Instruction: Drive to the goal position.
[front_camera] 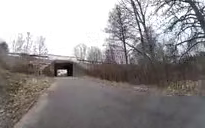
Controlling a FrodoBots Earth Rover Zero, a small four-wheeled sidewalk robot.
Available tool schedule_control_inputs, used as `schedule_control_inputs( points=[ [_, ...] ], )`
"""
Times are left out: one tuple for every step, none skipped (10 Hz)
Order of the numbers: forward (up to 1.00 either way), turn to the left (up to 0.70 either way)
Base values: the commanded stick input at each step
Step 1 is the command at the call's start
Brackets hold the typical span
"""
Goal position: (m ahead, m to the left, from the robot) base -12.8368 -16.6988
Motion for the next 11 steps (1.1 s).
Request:
schedule_control_inputs(
  points=[
    [0.00, -0.70],
    [0.00, -0.70],
    [0.00, -0.70],
    [0.00, -0.70],
    [0.00, -0.70],
    [0.00, -0.70],
    [0.00, -0.70],
    [0.00, -0.70],
    [0.00, -0.70],
    [0.00, -0.70],
    [0.00, -0.70]
  ],
)
